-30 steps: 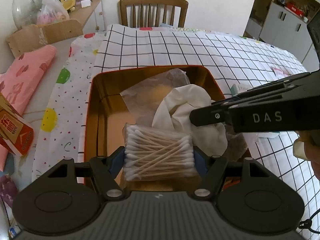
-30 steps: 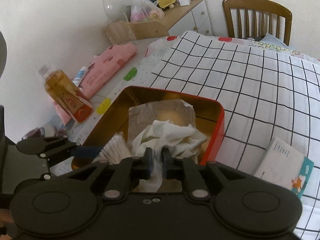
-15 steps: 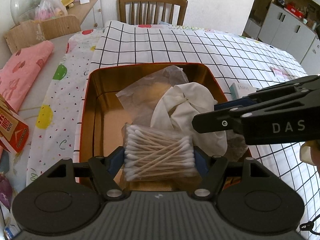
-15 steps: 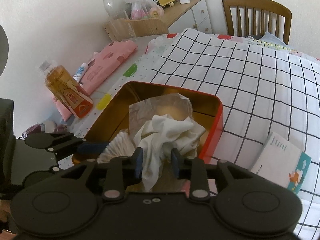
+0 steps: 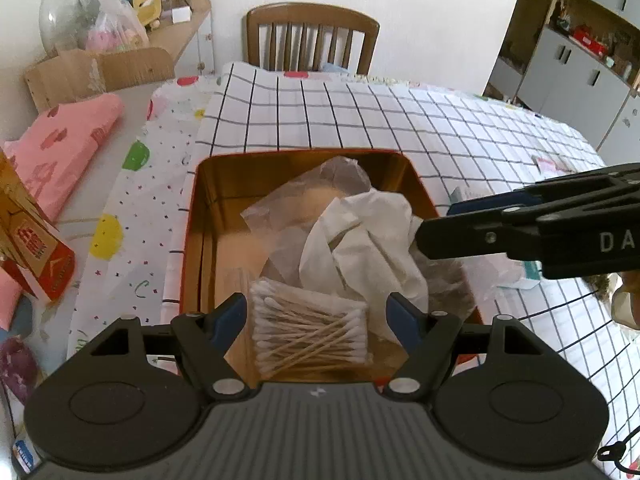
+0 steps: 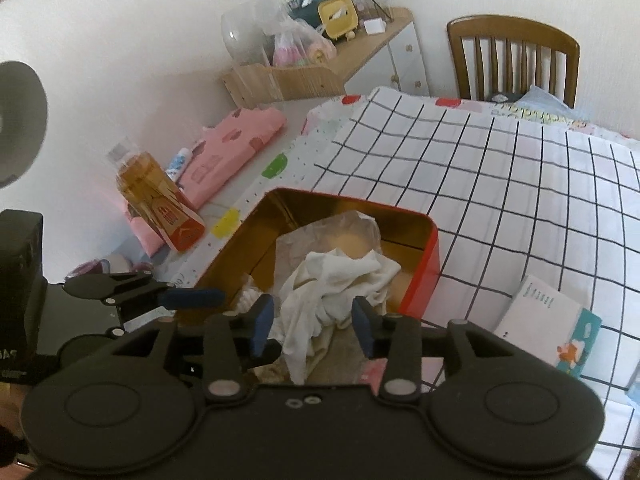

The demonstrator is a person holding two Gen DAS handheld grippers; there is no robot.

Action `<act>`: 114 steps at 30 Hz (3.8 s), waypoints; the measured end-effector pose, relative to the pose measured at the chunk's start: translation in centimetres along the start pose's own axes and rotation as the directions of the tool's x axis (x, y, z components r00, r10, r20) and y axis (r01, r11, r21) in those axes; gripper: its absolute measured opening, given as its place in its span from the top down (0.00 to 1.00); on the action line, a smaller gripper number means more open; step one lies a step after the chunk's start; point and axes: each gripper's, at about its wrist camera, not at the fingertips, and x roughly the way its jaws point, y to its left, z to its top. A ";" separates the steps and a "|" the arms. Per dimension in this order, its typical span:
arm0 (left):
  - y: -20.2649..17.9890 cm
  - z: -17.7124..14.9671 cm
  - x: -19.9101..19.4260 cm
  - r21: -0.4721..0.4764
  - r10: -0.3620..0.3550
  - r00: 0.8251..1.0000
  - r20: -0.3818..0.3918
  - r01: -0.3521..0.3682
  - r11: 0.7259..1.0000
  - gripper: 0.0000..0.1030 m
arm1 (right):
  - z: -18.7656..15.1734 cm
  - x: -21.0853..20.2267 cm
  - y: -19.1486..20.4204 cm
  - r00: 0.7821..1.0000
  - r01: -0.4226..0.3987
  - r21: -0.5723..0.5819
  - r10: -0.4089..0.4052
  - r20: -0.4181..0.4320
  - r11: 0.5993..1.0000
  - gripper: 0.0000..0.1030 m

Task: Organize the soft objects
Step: 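Open the right tool to drop the cloth while the left tool releases the swabs into the tin, then move both tools back from the tin to the hair tie and mesh cloth, then close the left tool on the brown hair tie while the right tool grasps the white mesh cloth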

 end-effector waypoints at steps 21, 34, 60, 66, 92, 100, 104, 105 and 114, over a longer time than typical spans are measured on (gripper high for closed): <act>-5.1 1.1 -7.3 0.050 -0.060 0.984 0.170 0.052 0.997 0.20 | -2.4 -10.3 1.2 0.985 0.021 -0.057 -0.011 0.173 0.998 0.32; -11.1 1.3 -8.9 0.111 -0.126 0.967 0.222 0.103 0.988 0.10 | -6.1 -17.9 -1.2 0.957 0.086 -0.029 -0.074 0.282 0.996 0.14; -24.8 2.3 -4.4 0.155 -0.200 0.955 0.221 0.168 0.974 0.02 | -14.6 -25.7 -12.1 0.910 0.303 0.053 -0.305 0.281 0.952 0.02; -27.8 2.1 -2.2 0.186 -0.175 0.963 0.204 0.138 0.973 0.02 | -16.1 -25.2 -14.4 0.912 0.343 0.020 -0.338 0.233 0.939 0.02; -32.1 0.4 7.6 0.188 -0.173 0.985 0.018 0.166 0.968 0.03 | -17.7 -18.2 -19.2 0.941 0.338 -0.098 -0.333 0.060 0.936 0.02; -31.8 0.4 9.1 0.186 -0.189 0.982 -0.023 0.190 0.964 0.28 | -18.2 -16.8 -20.2 0.937 0.347 -0.103 -0.348 0.014 0.932 0.07; -31.6 0.5 9.6 0.166 -0.223 0.974 -0.043 0.227 0.960 0.44 | -18.5 -16.6 -20.6 0.935 0.351 -0.101 -0.353 -0.010 0.931 0.17; -31.6 0.5 9.7 0.166 -0.229 0.972 -0.046 0.234 0.958 0.45 | -18.6 -16.6 -20.8 0.935 0.352 -0.098 -0.355 -0.015 0.931 0.20; -31.3 0.6 10.3 0.125 -0.307 0.948 -0.079 0.315 0.941 0.70 | -19.4 -16.7 -21.3 0.924 0.378 -0.101 -0.381 -0.018 0.920 0.35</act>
